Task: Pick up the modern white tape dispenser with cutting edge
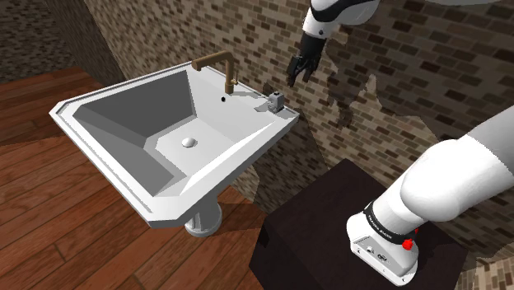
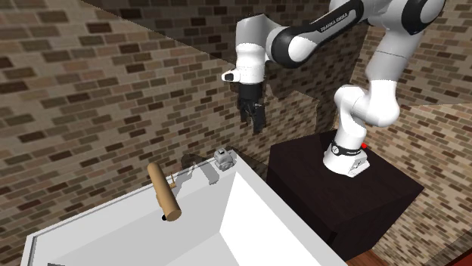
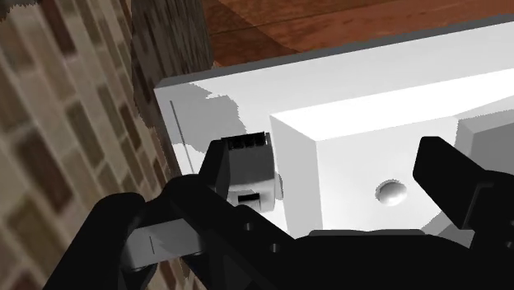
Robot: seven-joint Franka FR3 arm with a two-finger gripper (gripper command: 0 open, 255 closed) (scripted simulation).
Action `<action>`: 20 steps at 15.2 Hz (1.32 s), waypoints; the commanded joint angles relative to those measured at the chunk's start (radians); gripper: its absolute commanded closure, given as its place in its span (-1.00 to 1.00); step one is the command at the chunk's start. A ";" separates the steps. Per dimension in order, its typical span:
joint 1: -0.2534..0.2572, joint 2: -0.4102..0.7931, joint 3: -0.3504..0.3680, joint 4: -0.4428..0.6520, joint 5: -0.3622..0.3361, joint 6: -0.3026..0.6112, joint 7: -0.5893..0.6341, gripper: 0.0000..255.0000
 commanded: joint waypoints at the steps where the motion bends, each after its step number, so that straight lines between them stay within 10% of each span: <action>1: 0.000 0.080 -0.012 0.043 0.012 0.023 -0.034 -1.00; 9: -0.013 0.410 -0.024 0.261 0.076 0.072 -0.144 -1.00; 19: -0.019 0.462 -0.016 0.222 0.092 0.161 -0.162 -1.00; 20: -0.016 0.461 -0.014 0.219 0.092 0.163 -0.157 1.00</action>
